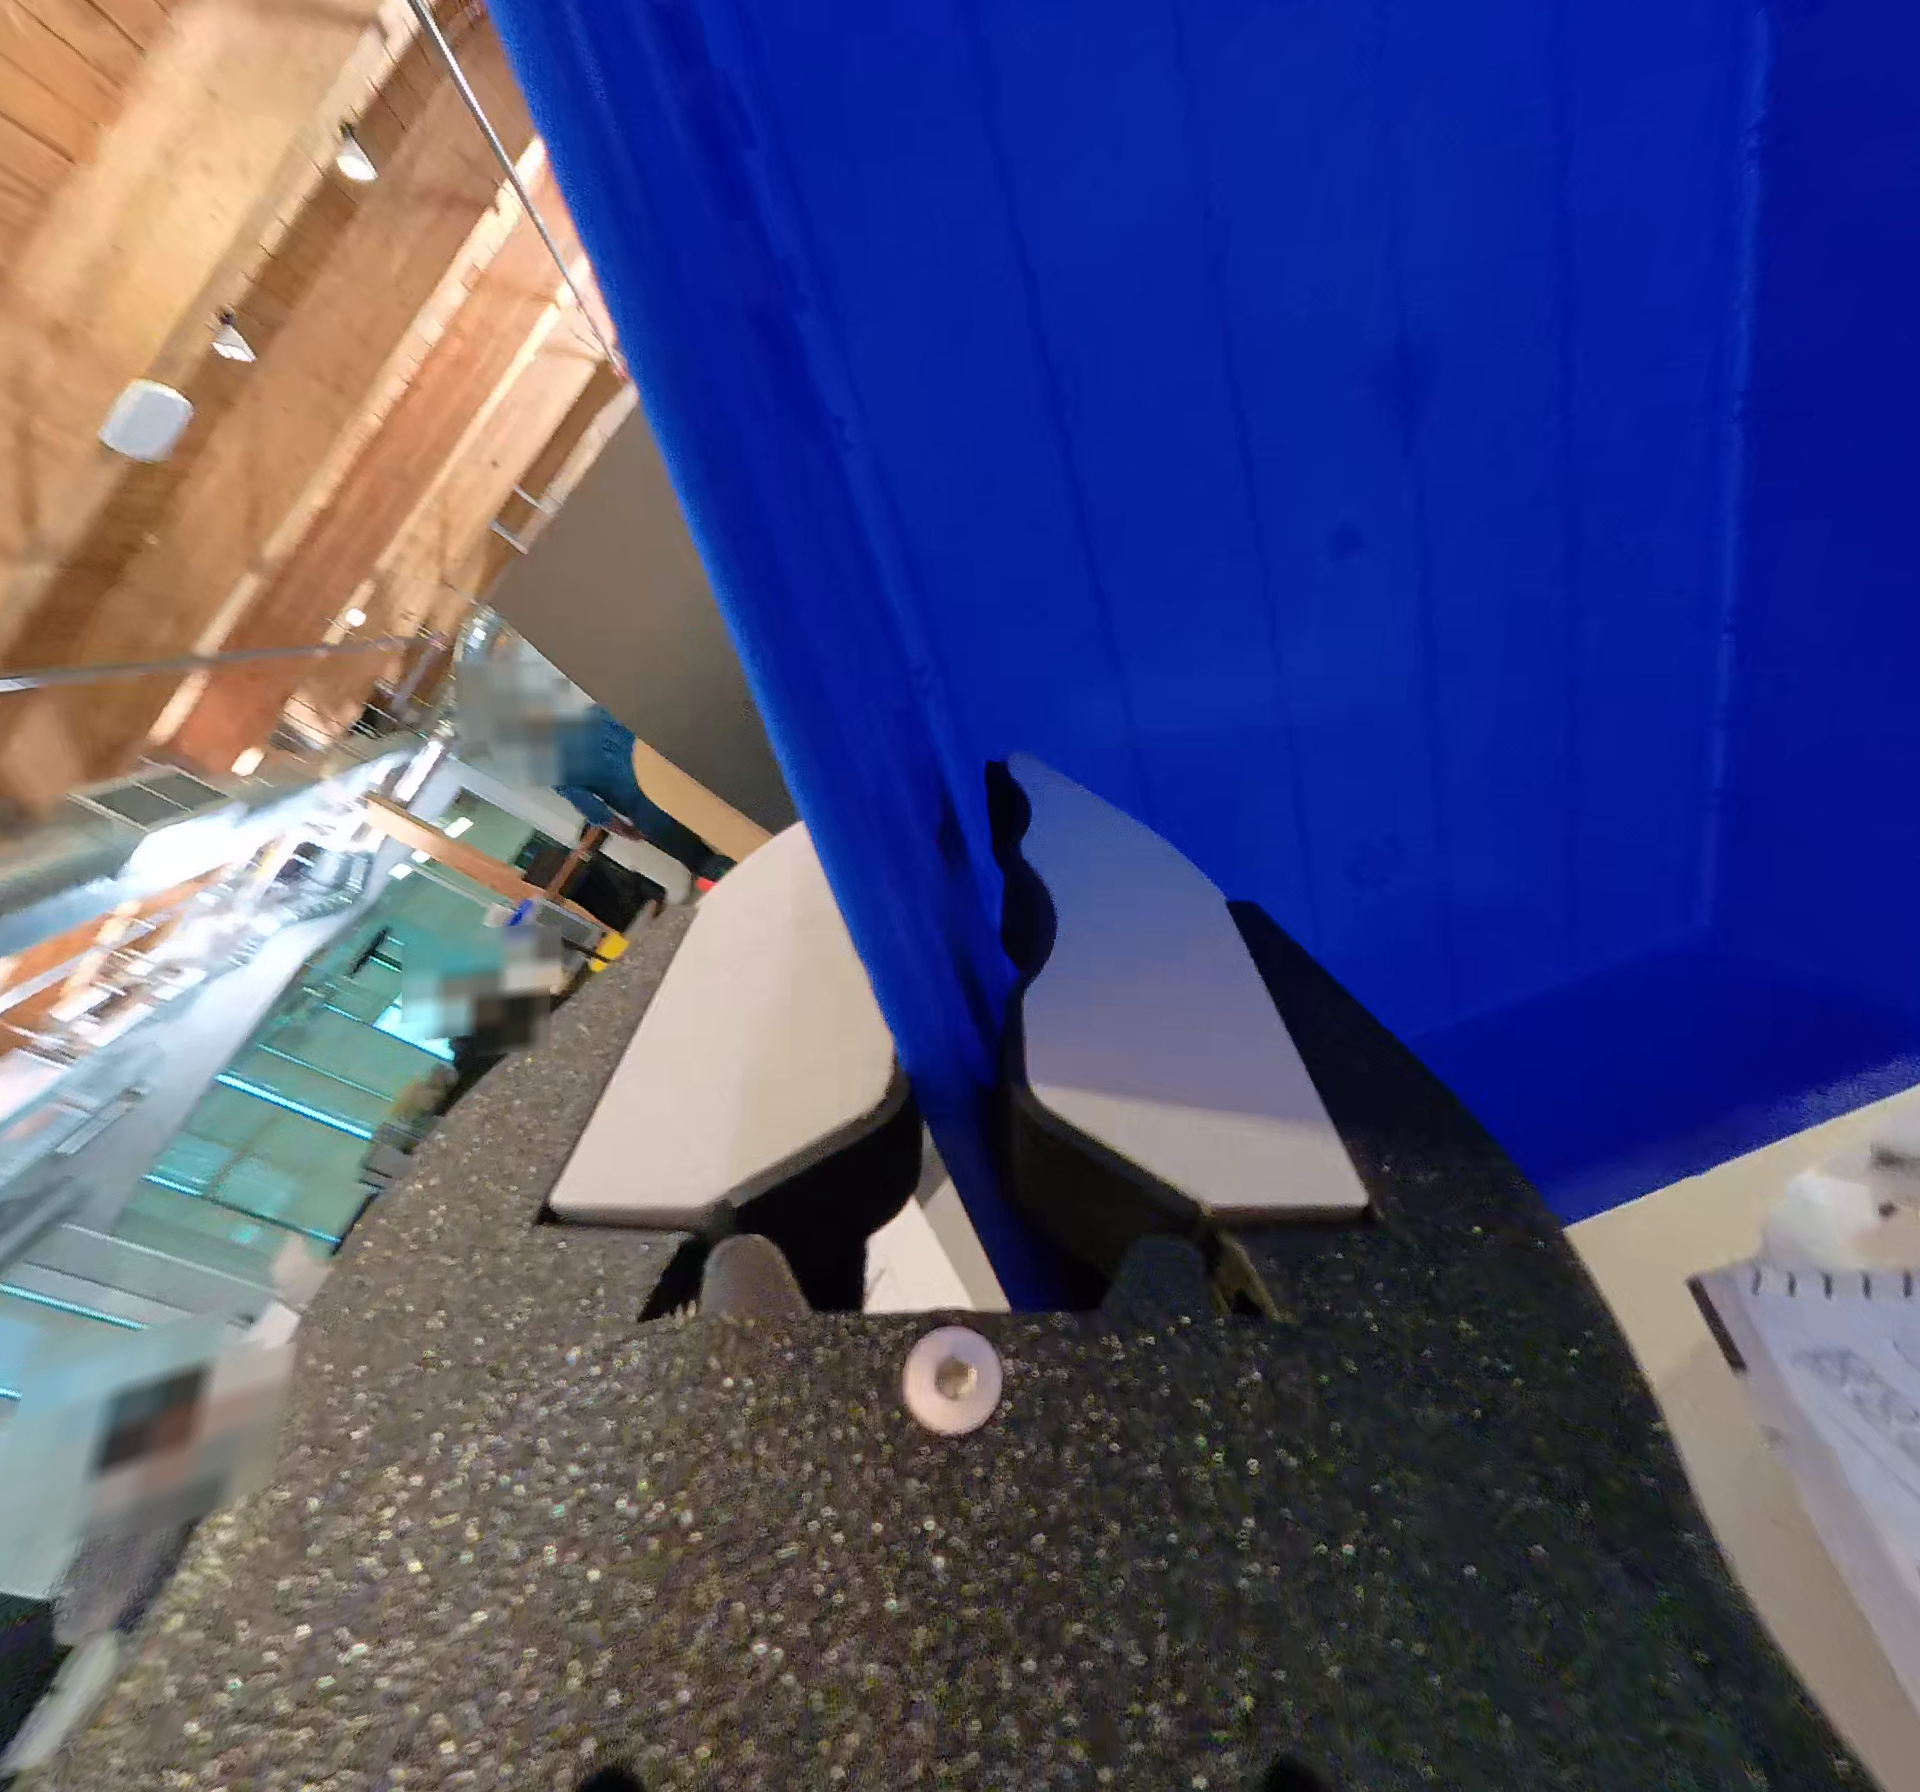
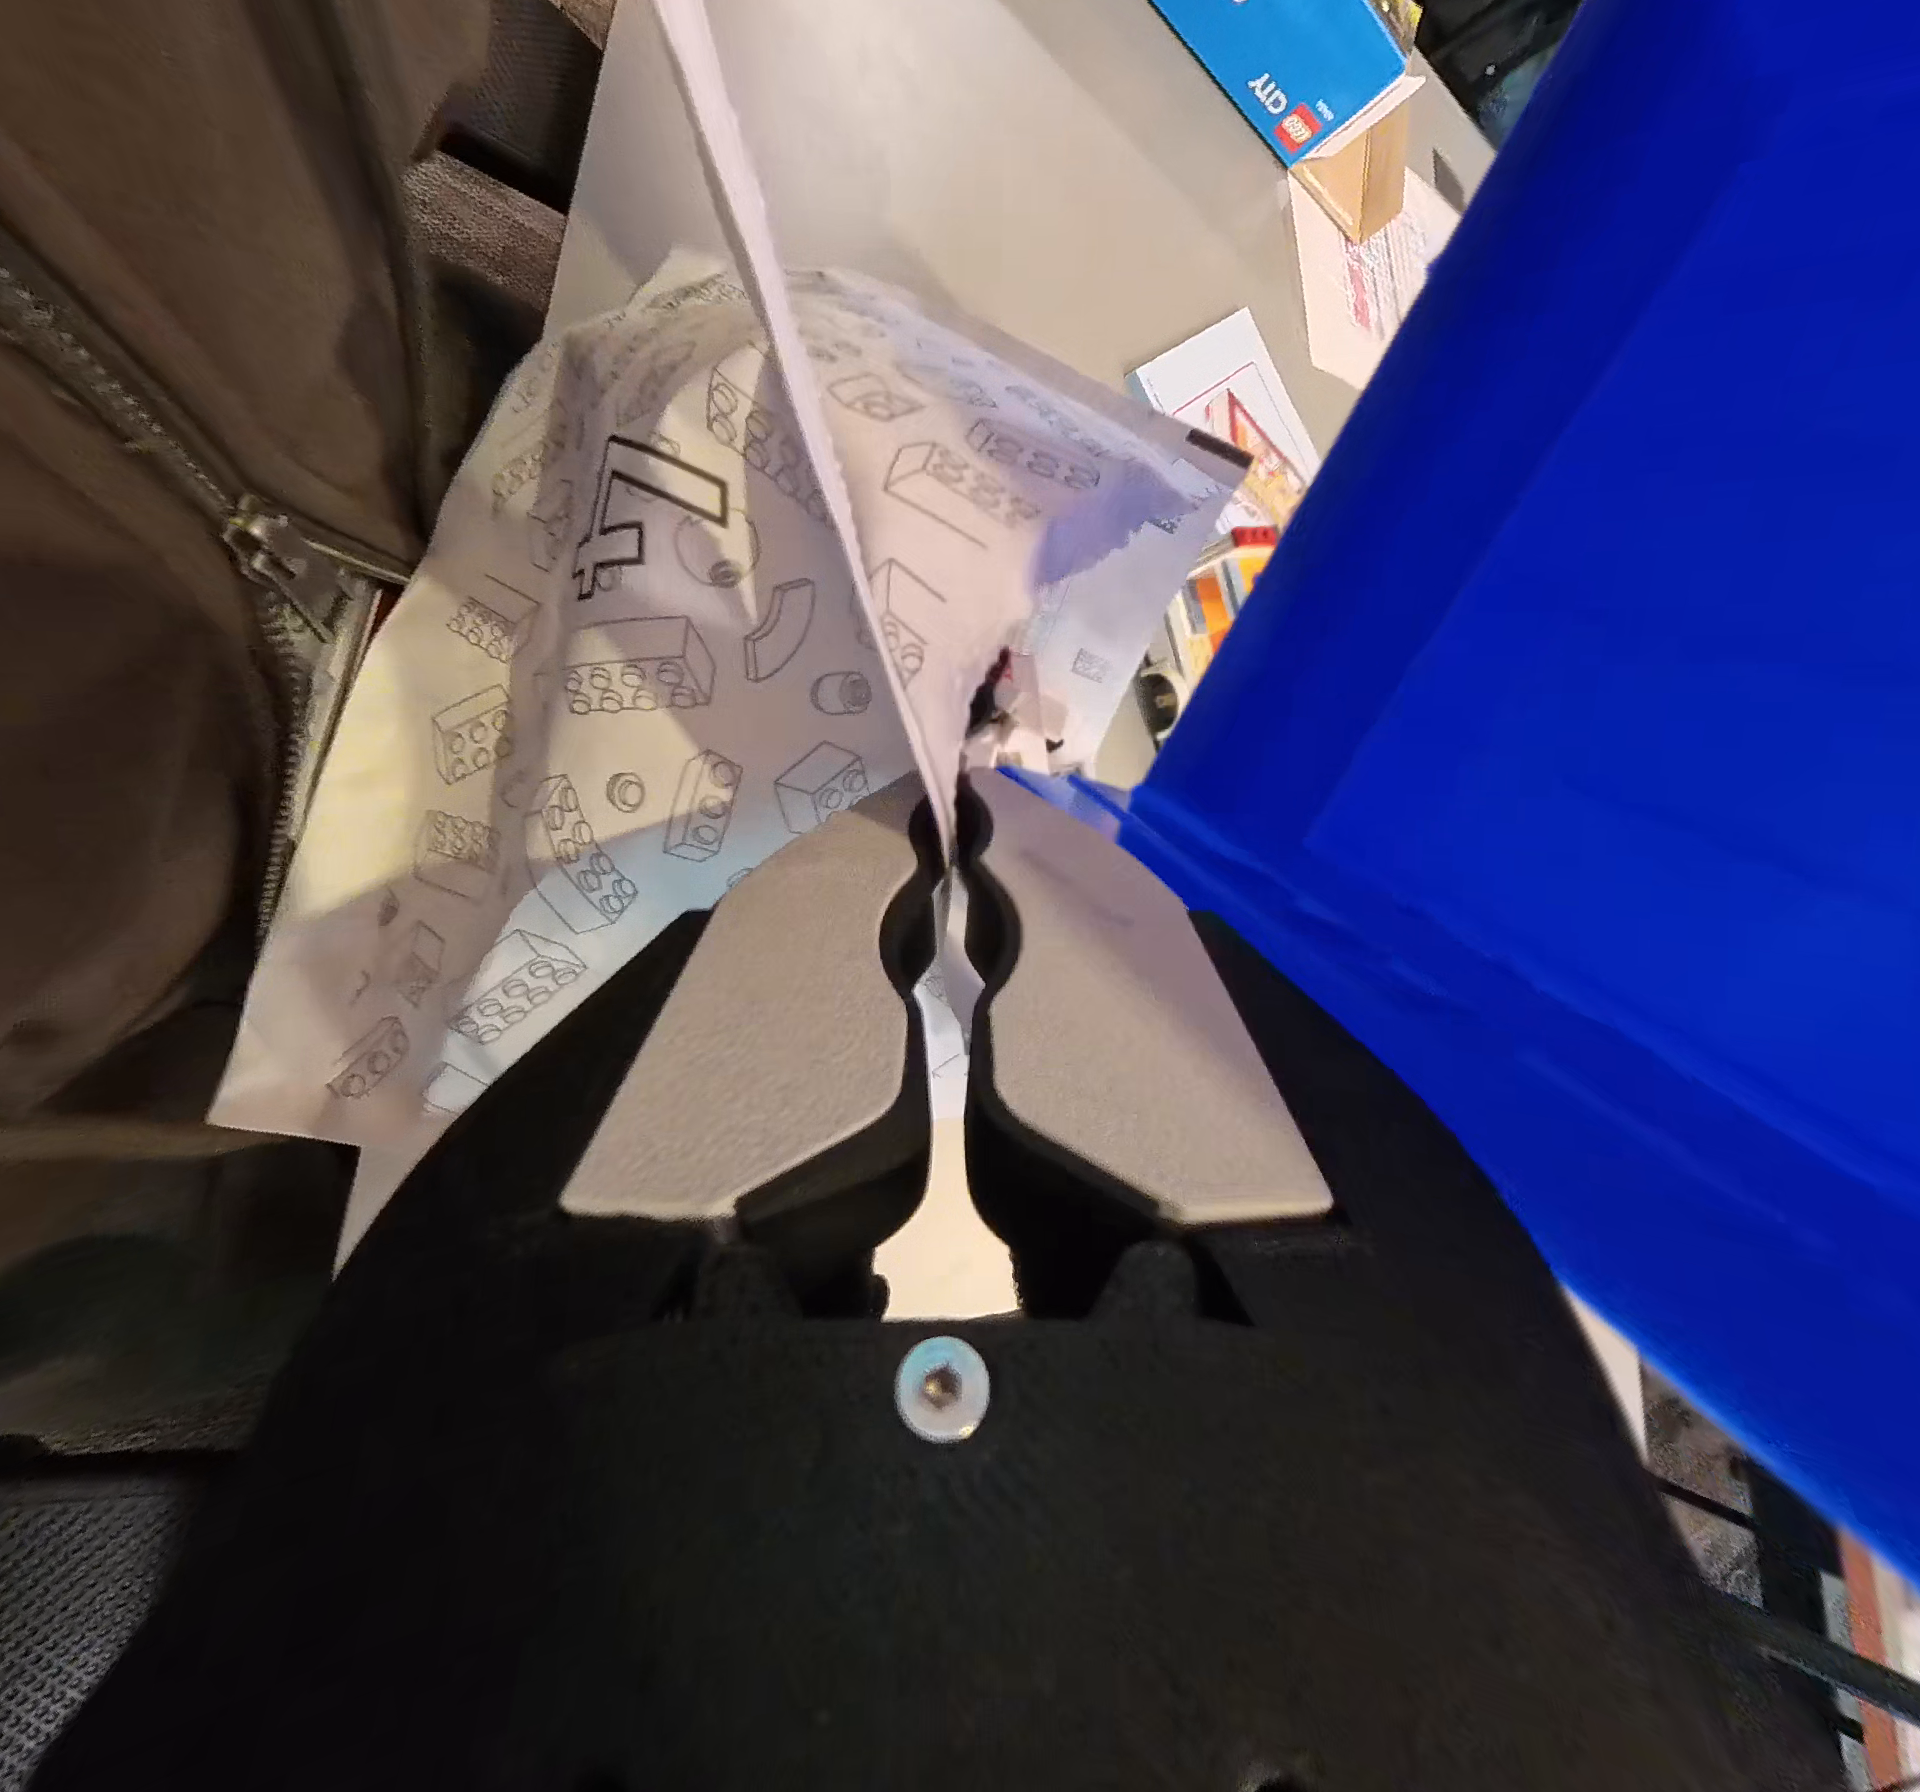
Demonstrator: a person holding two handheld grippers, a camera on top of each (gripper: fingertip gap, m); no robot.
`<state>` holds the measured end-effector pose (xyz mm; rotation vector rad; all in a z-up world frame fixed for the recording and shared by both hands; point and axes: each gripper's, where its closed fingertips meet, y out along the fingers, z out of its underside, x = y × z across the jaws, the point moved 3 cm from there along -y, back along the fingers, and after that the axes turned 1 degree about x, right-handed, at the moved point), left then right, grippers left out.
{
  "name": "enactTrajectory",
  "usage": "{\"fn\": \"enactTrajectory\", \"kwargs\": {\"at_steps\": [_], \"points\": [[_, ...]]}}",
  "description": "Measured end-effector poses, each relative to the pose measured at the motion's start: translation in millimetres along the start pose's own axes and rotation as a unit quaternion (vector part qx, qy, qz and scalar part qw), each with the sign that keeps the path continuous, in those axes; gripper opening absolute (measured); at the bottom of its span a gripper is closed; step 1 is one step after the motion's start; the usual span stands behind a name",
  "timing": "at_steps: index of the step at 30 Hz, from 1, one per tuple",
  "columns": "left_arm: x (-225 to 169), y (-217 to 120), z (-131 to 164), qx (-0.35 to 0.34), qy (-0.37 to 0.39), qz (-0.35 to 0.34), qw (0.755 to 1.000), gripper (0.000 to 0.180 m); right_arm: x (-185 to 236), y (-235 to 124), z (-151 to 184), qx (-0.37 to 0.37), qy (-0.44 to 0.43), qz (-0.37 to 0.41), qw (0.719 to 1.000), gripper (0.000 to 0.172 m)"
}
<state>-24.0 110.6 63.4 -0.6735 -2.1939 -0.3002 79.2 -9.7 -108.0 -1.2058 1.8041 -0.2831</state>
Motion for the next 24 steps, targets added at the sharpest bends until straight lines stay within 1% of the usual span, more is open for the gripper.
{"fn": "enactTrajectory", "kwargs": {"at_steps": [2,5,7,10,13,16,20,22,24], "points": [[1.6,19.0,6.9,0.009,-0.035,0.016,0.999,0.016,-0.6,1.6,2.2,0.003,0.002,-0.004,1.000,0.000],[-6.0,57.7,20.2,0.037,-0.092,0.064,0.993,0.014,-1.0,3.5,5.4,0.007,0.010,-0.012,1.000,0.000],[-21.8,89.2,28.9,0.063,-0.128,0.112,0.983,0.013,-1.2,5.0,6.9,0.008,0.015,-0.018,1.000,0.000],[-59.8,138.2,36.3,0.110,-0.162,0.194,0.961,0.012,-2.2,7.6,8.1,0.011,0.021,-0.027,0.999,0.000],[-110.7,180.9,39.6,0.158,-0.183,0.279,0.929,0.012,-3.5,9.5,9.2,0.016,0.026,-0.036,0.999,0.000],[-167.9,211.6,43.5,0.211,-0.200,0.362,0.886,0.013,-4.5,9.9,12.7,0.024,0.033,-0.043,0.998,0.000],[-232.5,238.0,51.6,0.272,-0.224,0.443,0.825,0.014,-4.6,8.9,18.2,0.031,0.044,-0.048,0.997,0.000],[-253.9,246.8,52.9,0.292,-0.254,0.470,0.793,0.015,-4.3,8.0,21.6,0.034,0.049,-0.047,0.997,0.000],[-266.7,254.6,51.2,0.305,-0.288,0.490,0.764,0.015,-4.1,6.8,25.1,0.036,0.056,-0.048,0.997,0.000]]}}
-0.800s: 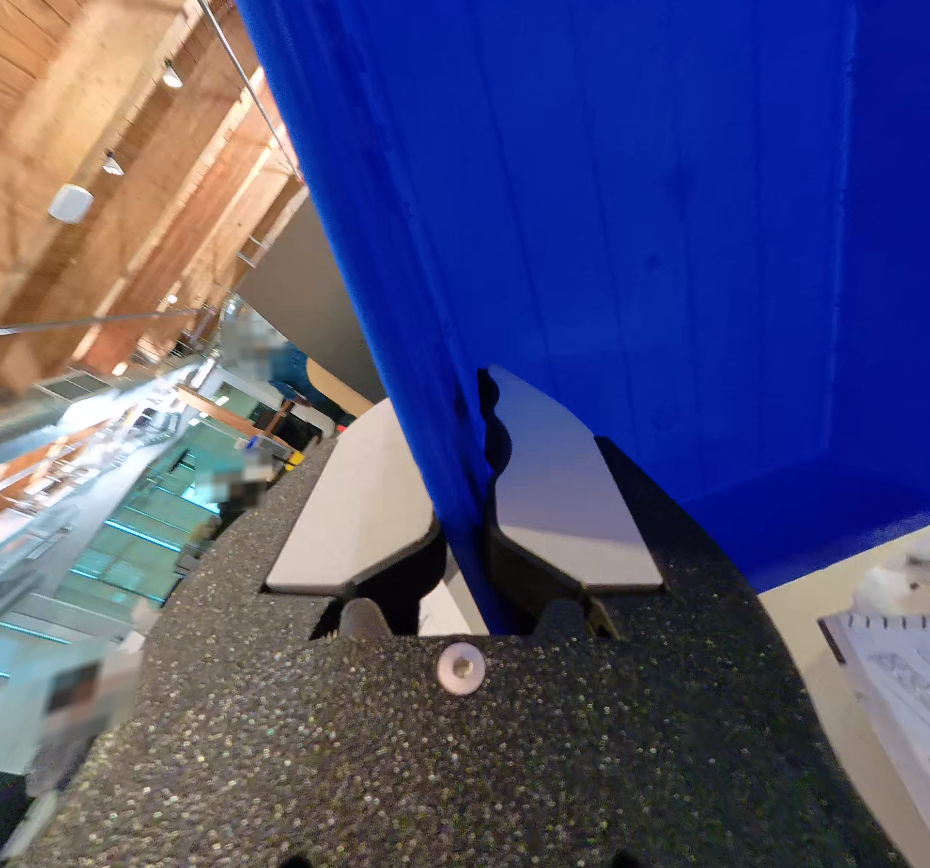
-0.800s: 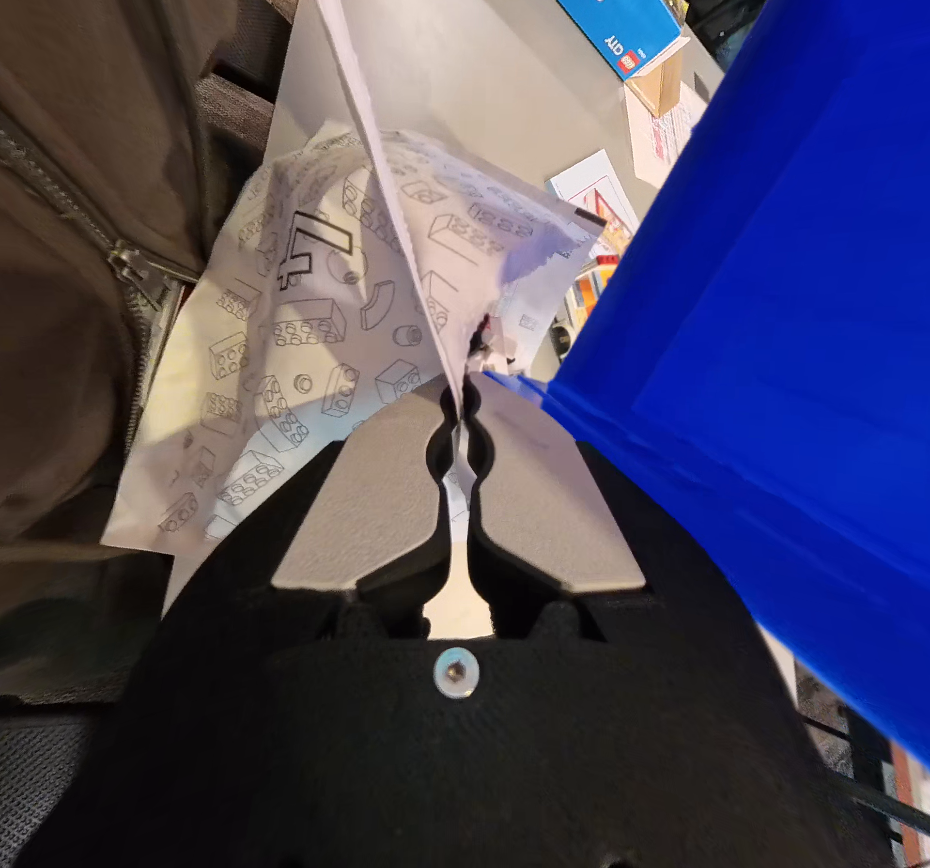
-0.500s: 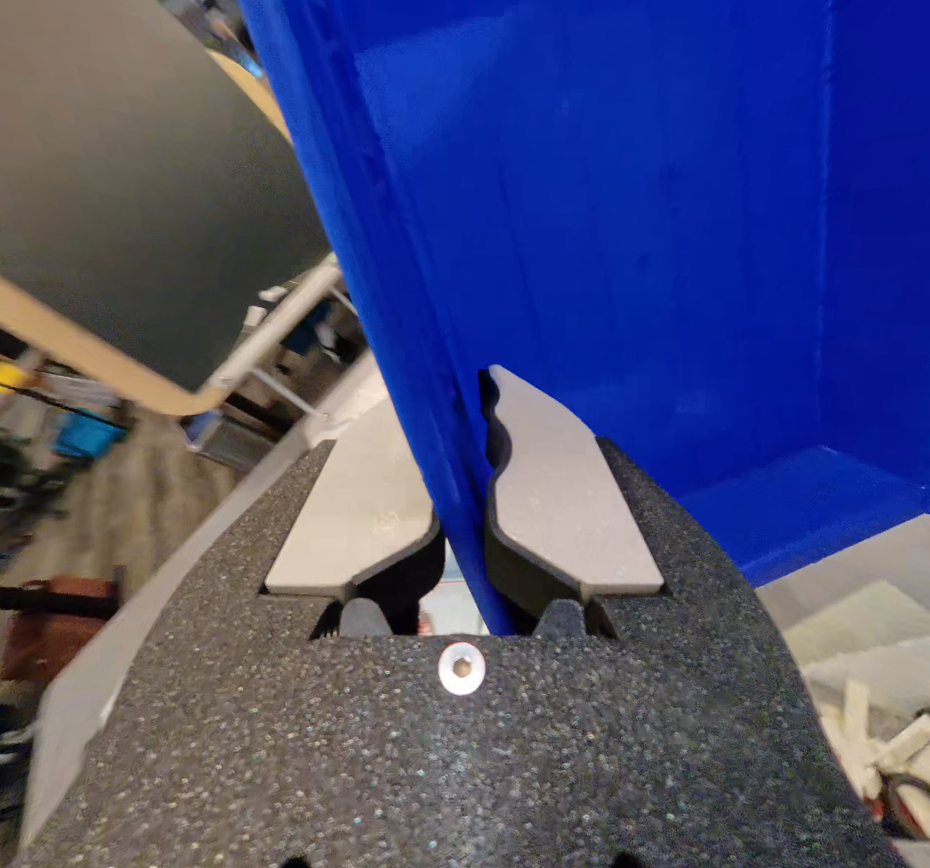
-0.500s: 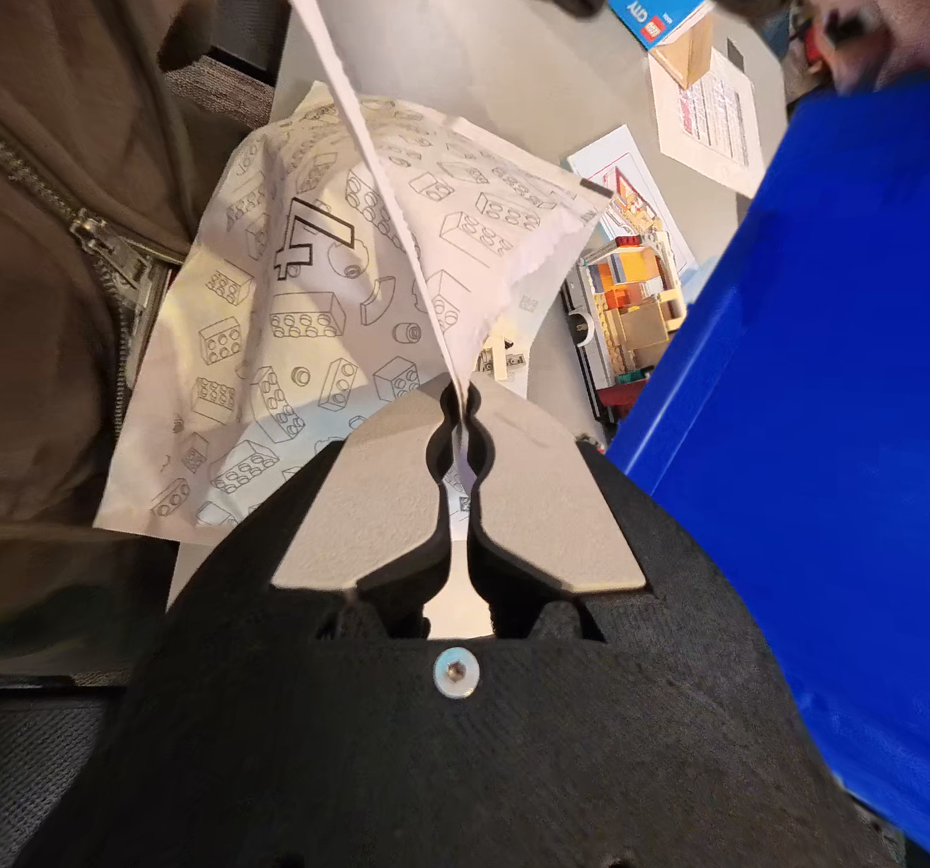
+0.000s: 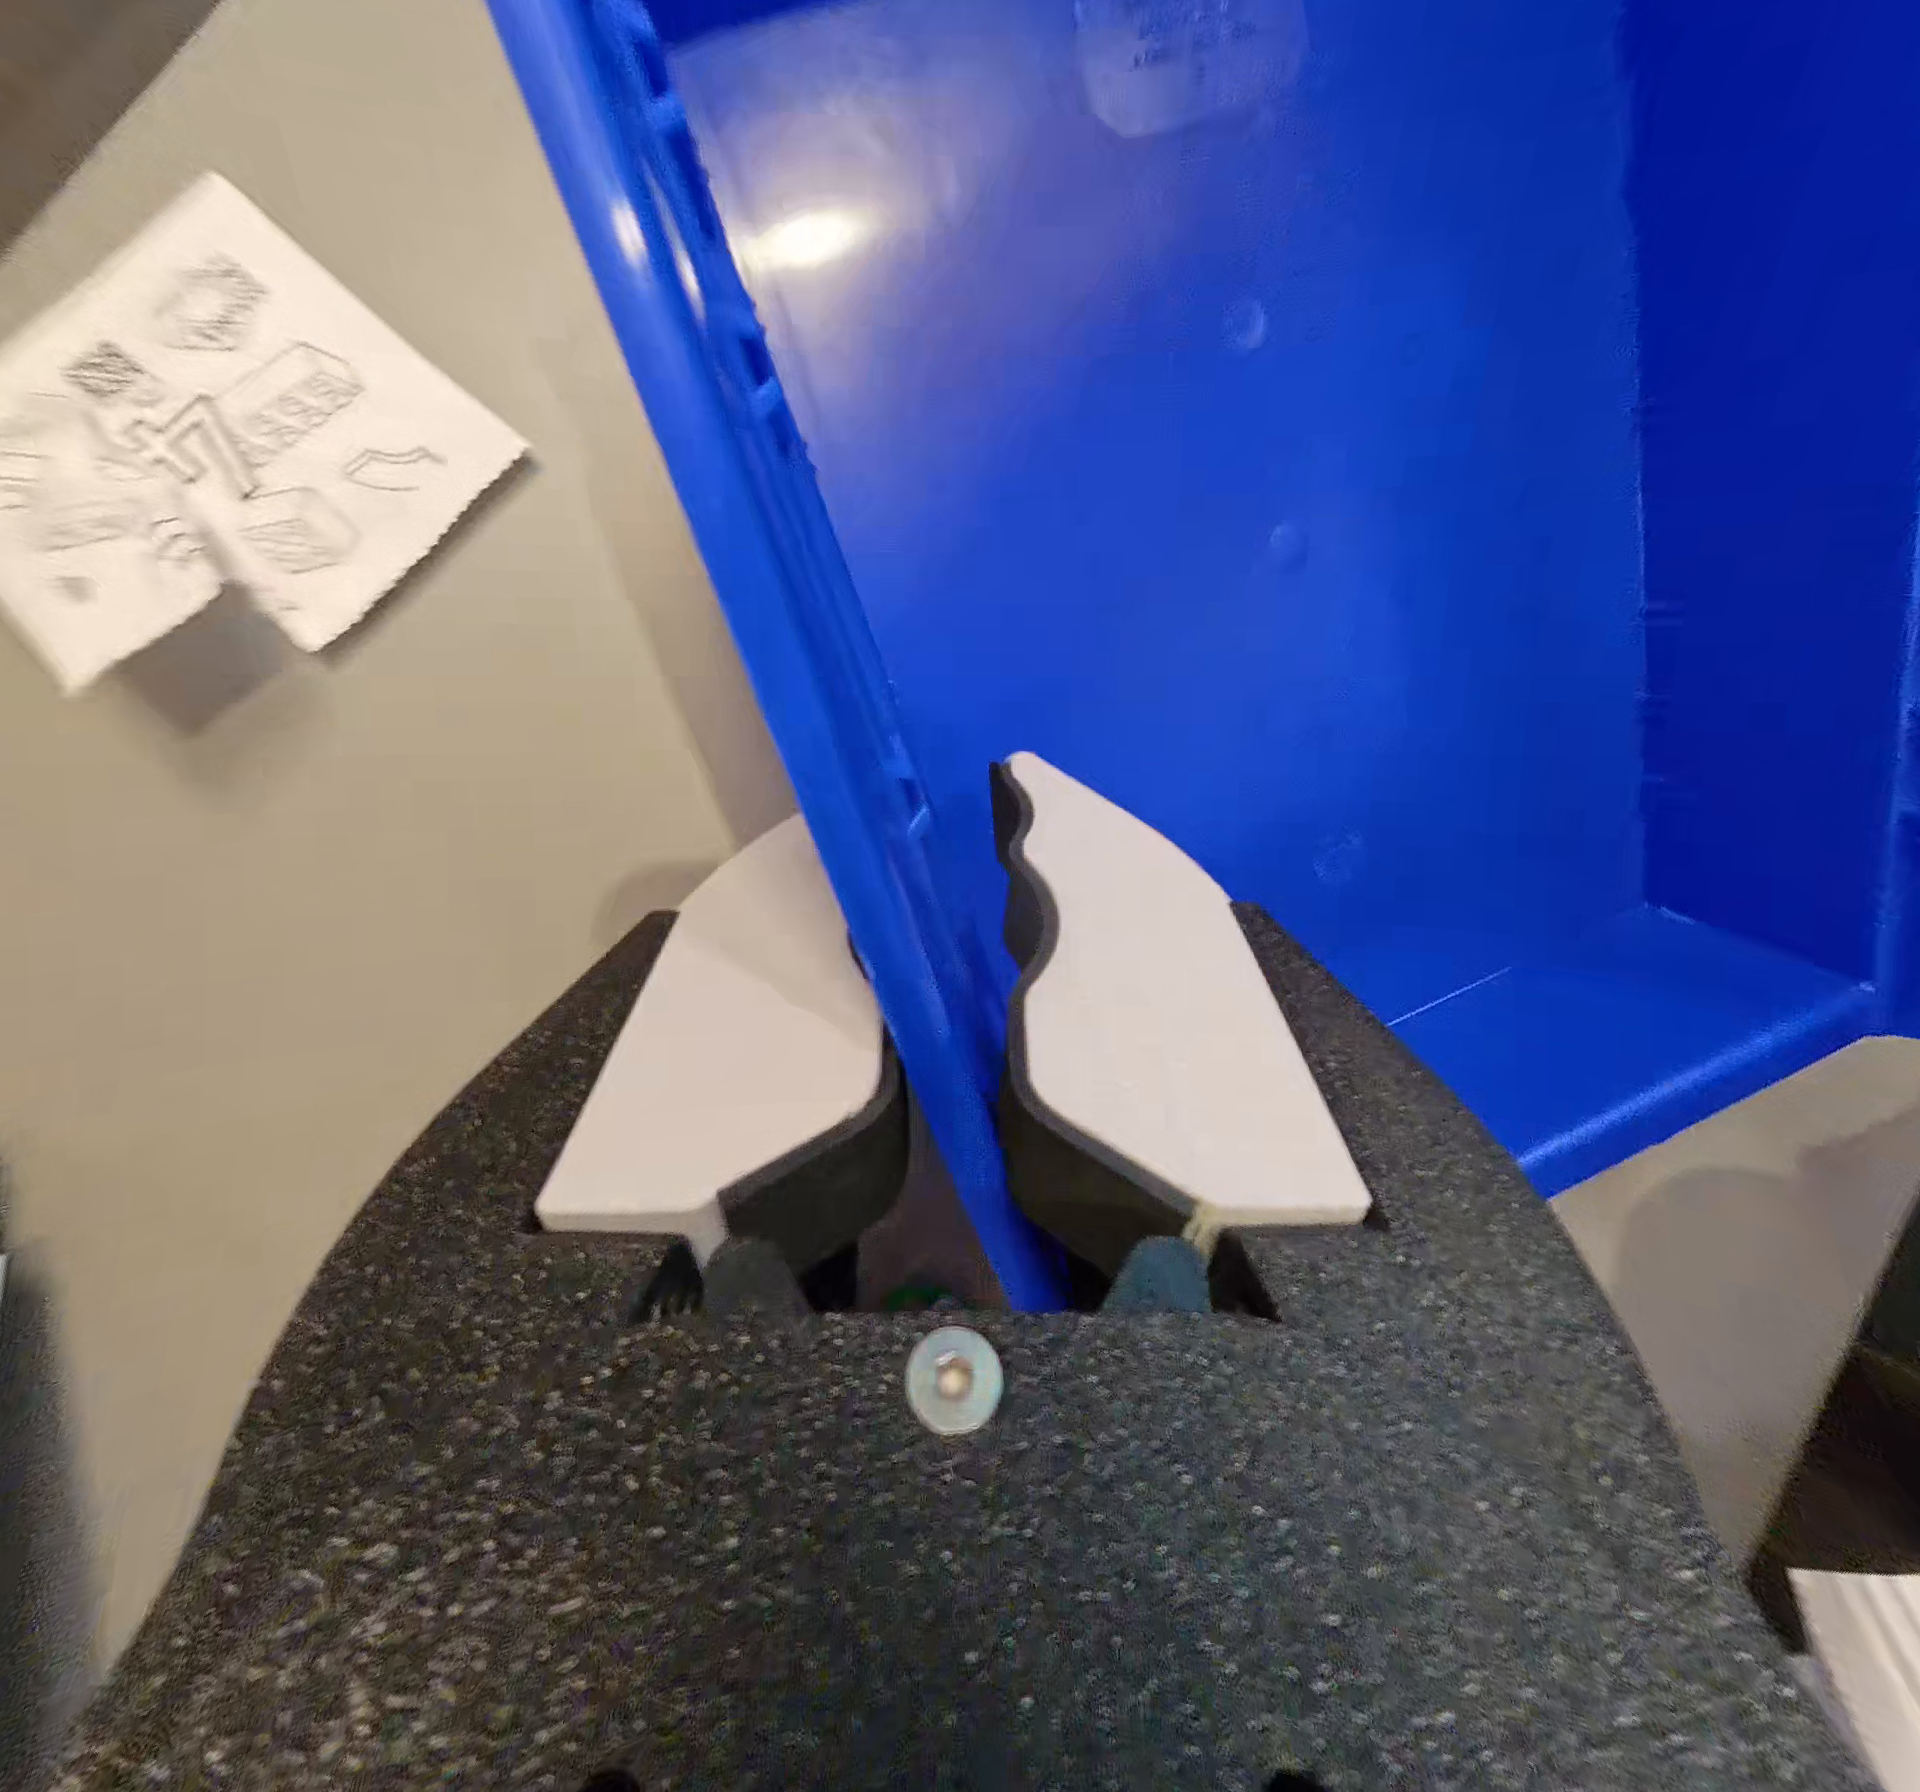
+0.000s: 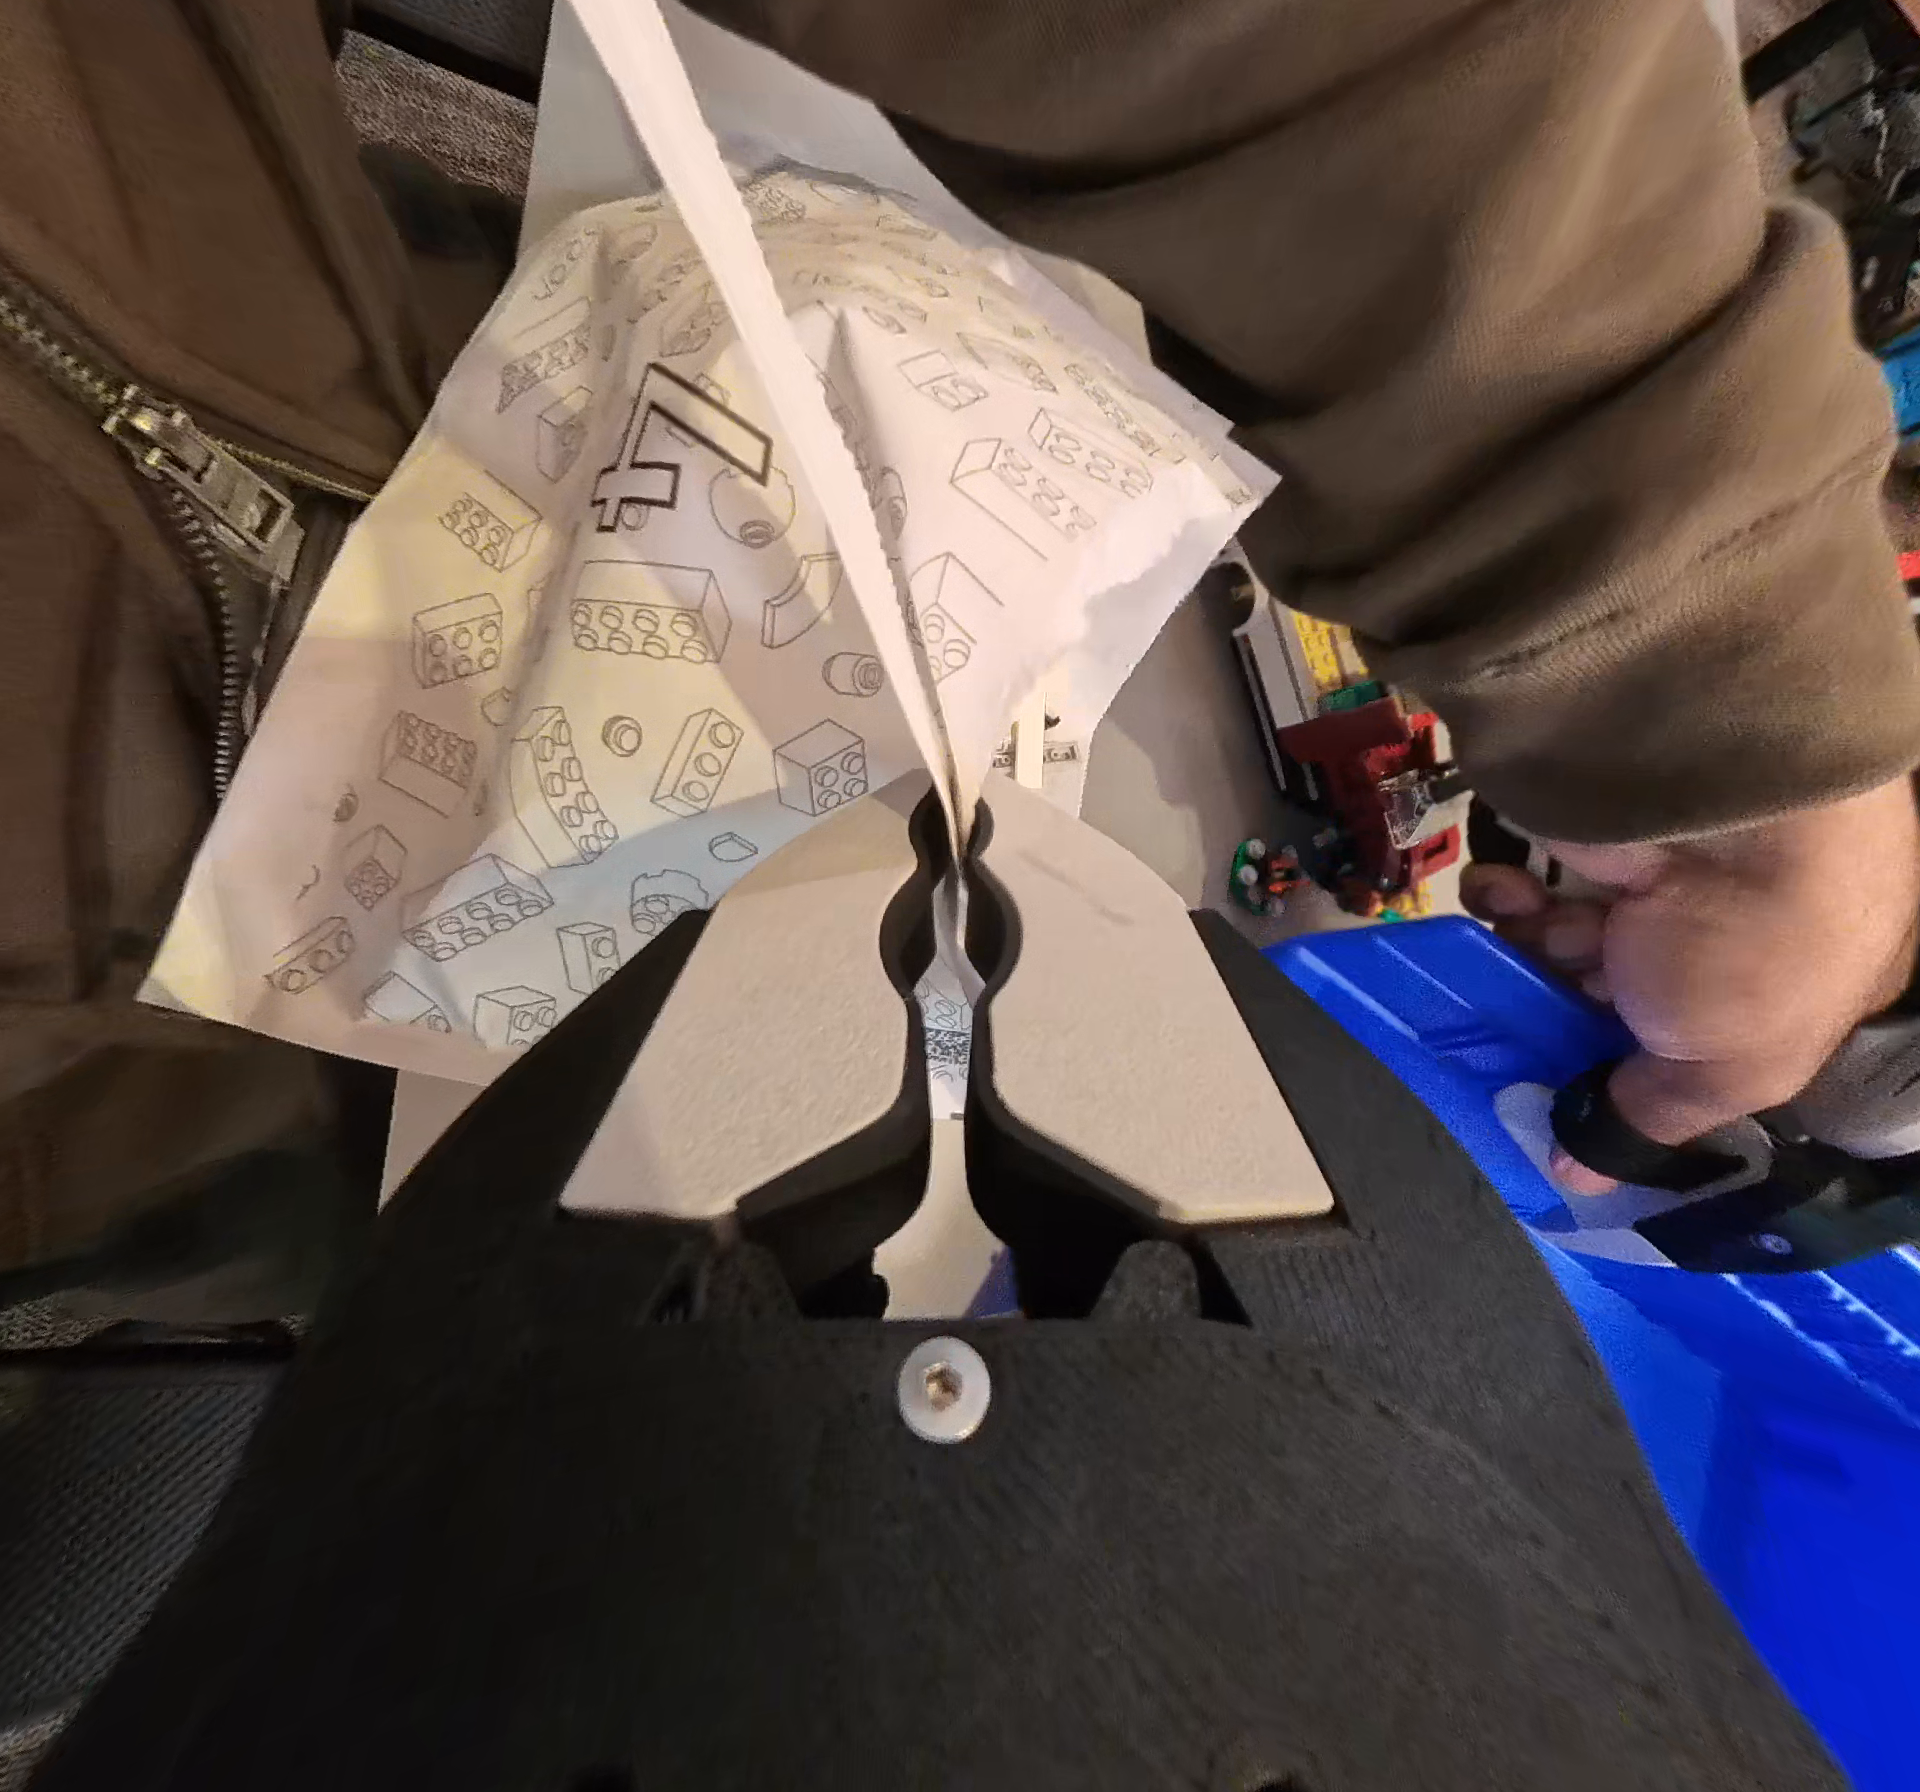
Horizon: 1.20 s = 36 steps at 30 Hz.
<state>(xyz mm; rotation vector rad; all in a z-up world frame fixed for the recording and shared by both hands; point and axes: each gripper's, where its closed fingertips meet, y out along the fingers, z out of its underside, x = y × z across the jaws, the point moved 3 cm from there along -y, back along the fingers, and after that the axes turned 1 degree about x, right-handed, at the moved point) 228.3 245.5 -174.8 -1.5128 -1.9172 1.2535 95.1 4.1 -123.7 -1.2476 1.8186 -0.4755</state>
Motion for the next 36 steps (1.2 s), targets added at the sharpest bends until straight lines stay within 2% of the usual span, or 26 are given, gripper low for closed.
{"fn": "enactTrajectory", "kwargs": {"at_steps": [6,12,14,16,18,20,22,24,26,28,32,36], "points": [[7.7,20.8,-12.2,0.018,-0.078,0.046,0.996,0.022,-1.4,-0.8,6.2,0.005,0.004,-0.006,1.000,0.000],[12.5,28.6,-13.0,0.024,-0.124,0.078,0.989,0.030,-2.1,0.5,7.2,0.005,0.003,-0.008,1.000,0.000],[13.2,29.6,-14.7,0.019,-0.138,0.086,0.986,0.036,-2.3,0.9,7.4,0.006,0.003,-0.008,1.000,0.000],[10.6,28.0,-19.1,0.009,-0.143,0.100,0.985,0.051,-2.6,1.2,7.0,0.007,0.003,-0.009,1.000,0.000],[9.6,23.5,-22.3,0.005,-0.136,0.104,0.985,0.050,-2.6,1.3,6.5,0.009,0.002,-0.008,1.000,0.000],[7.8,11.2,-27.0,-0.009,-0.134,0.121,0.984,0.058,-2.6,1.0,6.4,0.012,0.001,-0.009,1.000,0.000],[7.0,-8.3,-29.0,-0.029,-0.114,0.126,0.985,0.068,-2.7,0.8,6.9,0.015,0.003,-0.011,1.000,0.000],[4.2,-35.2,-24.0,-0.048,-0.083,0.135,0.986,0.071,-3.2,0.8,8.3,0.018,0.003,-0.012,1.000,0.000],[-2.8,-68.1,-8.5,-0.063,-0.043,0.156,0.985,0.071,-4.1,0.9,9.8,0.021,0.004,-0.015,1.000,0.000],[-14.0,-103.7,22.5,-0.065,0.000,0.192,0.979,0.066,-5.1,1.0,10.9,0.024,0.002,-0.017,1.000,0.000],[-33.9,-165.1,114.8,-0.051,0.063,0.254,0.964,0.060,-7.3,1.7,11.1,0.028,-0.004,-0.020,0.999,0.000],[-30.7,-196.1,188.4,-0.061,0.044,0.250,0.965,0.060,-9.2,4.6,9.5,0.033,-0.015,-0.020,0.999,0.000]]}}
